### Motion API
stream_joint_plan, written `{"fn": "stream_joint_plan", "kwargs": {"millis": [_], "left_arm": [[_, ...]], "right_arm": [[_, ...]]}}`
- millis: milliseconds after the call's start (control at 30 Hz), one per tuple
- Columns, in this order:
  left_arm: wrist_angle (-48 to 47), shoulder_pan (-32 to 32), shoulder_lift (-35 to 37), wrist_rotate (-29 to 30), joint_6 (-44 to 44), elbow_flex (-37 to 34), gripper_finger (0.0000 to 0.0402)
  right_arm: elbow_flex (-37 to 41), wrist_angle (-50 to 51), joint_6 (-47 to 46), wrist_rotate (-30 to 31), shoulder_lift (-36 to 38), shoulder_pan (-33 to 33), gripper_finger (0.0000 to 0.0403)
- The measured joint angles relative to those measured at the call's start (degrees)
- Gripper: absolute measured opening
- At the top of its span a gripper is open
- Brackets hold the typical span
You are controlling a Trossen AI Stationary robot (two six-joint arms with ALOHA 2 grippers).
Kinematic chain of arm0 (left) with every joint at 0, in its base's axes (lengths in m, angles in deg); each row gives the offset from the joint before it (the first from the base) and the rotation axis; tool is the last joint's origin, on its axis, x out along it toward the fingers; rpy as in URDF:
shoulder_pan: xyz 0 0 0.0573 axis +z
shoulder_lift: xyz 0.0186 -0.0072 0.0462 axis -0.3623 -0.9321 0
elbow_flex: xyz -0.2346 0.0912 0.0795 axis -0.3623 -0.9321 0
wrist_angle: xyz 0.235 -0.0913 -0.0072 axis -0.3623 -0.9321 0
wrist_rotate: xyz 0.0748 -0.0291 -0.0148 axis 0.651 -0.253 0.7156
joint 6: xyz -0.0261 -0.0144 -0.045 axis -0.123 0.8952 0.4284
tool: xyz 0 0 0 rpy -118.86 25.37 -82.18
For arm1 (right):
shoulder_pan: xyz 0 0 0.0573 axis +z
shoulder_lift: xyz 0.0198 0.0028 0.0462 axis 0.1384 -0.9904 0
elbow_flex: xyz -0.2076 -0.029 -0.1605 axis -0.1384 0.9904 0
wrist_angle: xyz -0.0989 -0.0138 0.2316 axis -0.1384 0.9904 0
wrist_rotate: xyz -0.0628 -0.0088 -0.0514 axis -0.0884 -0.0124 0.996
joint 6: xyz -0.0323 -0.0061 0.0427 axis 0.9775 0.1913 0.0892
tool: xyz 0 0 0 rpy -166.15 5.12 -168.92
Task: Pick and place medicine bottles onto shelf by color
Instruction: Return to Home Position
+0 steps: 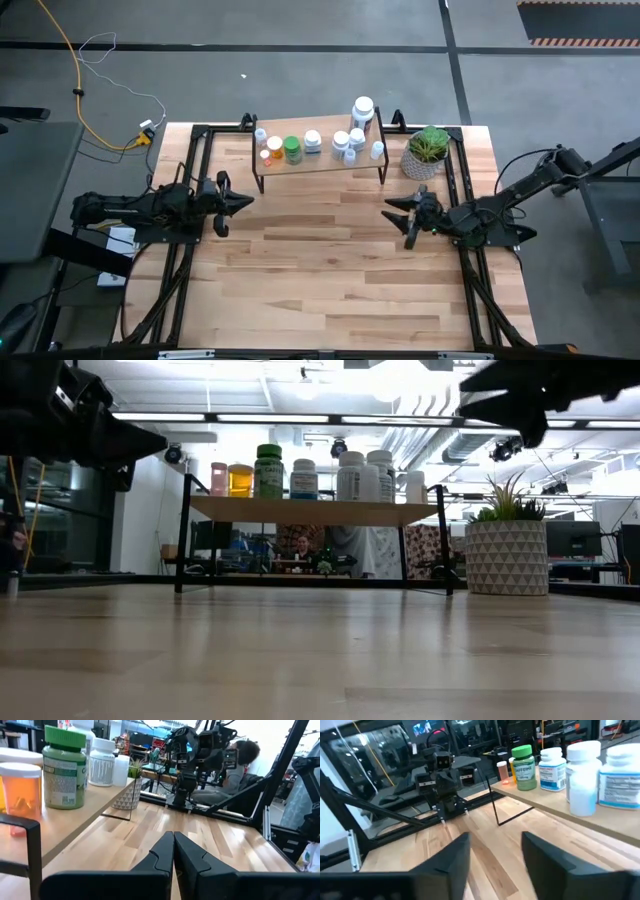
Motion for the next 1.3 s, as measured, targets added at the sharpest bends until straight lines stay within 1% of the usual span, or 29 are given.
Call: {"fn": "stream_joint_plan", "kwargs": {"millis": [100,200,233,267,400,500,567,667,767,867,967,1100,1300], "left_arm": [[-0.6,0.0,0.0,0.0,-0.8,0.0,0.0],[-0.9,0.0,0.0,-0.2,-0.9,0.0,0.0],[-0.9,0.0,0.0,-0.5,-0.9,0.0,0.0],[-1.0,0.0,0.0,-0.7,-1.0,0.0,0.0],[-1.0,-0.1,0.0,-0.7,0.1,0.0,0.0],[-1.0,-0.1,0.0,-0.7,0.5,0.0,0.0001],[-1.0,-0.1,0.0,-0.7,0.5,0.0,0.0001],[-1.0,-0.1,0.0,-0.7,0.5,0.0,0.0],[-1.0,-0.1,0.0,-0.7,0.5,0.0,0.0001],[-1.0,-0.1,0.0,-0.9,-1.0,0.0,0.0],[-1.1,-0.1,0.0,-1.7,-1.9,0.0,0.0001],[-1.2,-0.1,0.0,-3.1,-0.6,0.0,0.0001],[-1.3,-0.1,0.0,-3.6,-2.5,0.0,0.0003]], "right_arm": [[3.5,-0.3,-0.4,-0.9,4.4,-0.7,0.0113],[7.7,-3.4,-2.1,-3.4,8.4,-3.4,0.0038],[9.2,-5.2,-2.3,-4.8,9.4,-4.8,0.002],[10.8,-7.2,-2.3,-6.4,10.4,-6.3,0.001],[14.7,-13.5,-1.9,-16.0,13.2,-14.2,0.0018],[14.8,-12.8,-2.8,-24.1,14.5,-20.6,0.0004],[14.7,-12.3,-2.8,-28.7,15.0,-24.1,0.0003],[14.5,-11.5,-2.9,-32.0,16.4,-26.9,0.0006],[14.5,-7.8,-2.8,-32.4,19.2,-26.4,0.0002],[14.5,-5.0,-1.6,-31.3,23.1,-23.9,0.0002],[14.5,-2.6,0.5,-26.7,27.3,-20.3,0.0001],[14.5,1.9,3.0,-20.9,31.6,-15.0,0.0],[17.6,2.7,5.4,-14.7,36.4,-8.6,0.0]]}}
